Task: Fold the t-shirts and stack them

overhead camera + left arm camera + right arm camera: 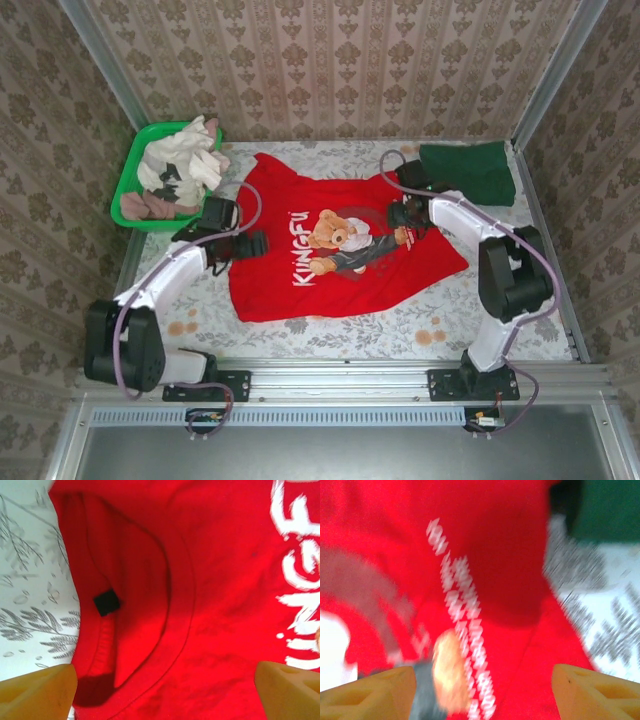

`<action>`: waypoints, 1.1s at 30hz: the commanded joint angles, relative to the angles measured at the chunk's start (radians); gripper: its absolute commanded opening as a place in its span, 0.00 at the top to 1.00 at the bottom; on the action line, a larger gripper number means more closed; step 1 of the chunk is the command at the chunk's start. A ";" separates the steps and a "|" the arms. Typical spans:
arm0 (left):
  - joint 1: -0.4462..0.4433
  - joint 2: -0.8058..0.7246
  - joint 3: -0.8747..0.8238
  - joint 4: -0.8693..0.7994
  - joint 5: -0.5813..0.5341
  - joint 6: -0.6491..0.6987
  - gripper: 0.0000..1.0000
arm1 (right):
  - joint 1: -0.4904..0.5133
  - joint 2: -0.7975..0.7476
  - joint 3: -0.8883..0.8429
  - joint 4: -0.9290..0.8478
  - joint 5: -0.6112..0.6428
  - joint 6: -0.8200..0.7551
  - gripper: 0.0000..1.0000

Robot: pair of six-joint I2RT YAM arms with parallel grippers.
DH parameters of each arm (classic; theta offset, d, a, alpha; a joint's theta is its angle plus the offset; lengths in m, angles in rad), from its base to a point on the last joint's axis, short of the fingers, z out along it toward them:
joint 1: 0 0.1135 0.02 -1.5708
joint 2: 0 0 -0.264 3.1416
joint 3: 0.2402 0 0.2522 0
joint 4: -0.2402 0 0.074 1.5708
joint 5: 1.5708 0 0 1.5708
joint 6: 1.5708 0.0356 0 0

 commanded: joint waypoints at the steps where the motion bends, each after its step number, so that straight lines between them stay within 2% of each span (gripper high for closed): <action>1: -0.013 -0.001 0.040 0.087 0.033 -0.029 0.08 | -0.049 0.070 0.191 -0.072 0.145 0.013 0.29; 8: -0.028 0.056 0.064 0.113 0.046 -0.016 0.07 | -0.204 0.341 0.495 -0.215 0.143 -0.009 0.28; 11: -0.034 0.082 0.075 0.111 0.055 -0.007 0.08 | -0.257 0.452 0.617 -0.264 0.084 -0.027 0.29; 15: -0.039 0.100 0.087 0.106 0.065 -0.004 0.08 | -0.302 0.647 0.888 -0.464 0.132 -0.080 0.31; 18: -0.042 0.103 0.085 0.112 0.062 -0.002 0.08 | -0.346 0.753 1.033 -0.538 0.174 -0.097 0.32; 20: -0.042 0.109 0.094 0.102 0.059 0.000 0.08 | -0.379 0.803 1.112 -0.561 0.150 -0.107 0.33; 28: -0.046 0.116 0.115 0.082 0.052 -0.003 0.08 | -0.437 0.801 1.143 -0.486 0.106 -0.177 0.32; 33: -0.053 0.070 0.121 0.024 0.004 -0.025 0.08 | -0.405 0.682 1.131 -0.486 -0.006 -0.183 0.23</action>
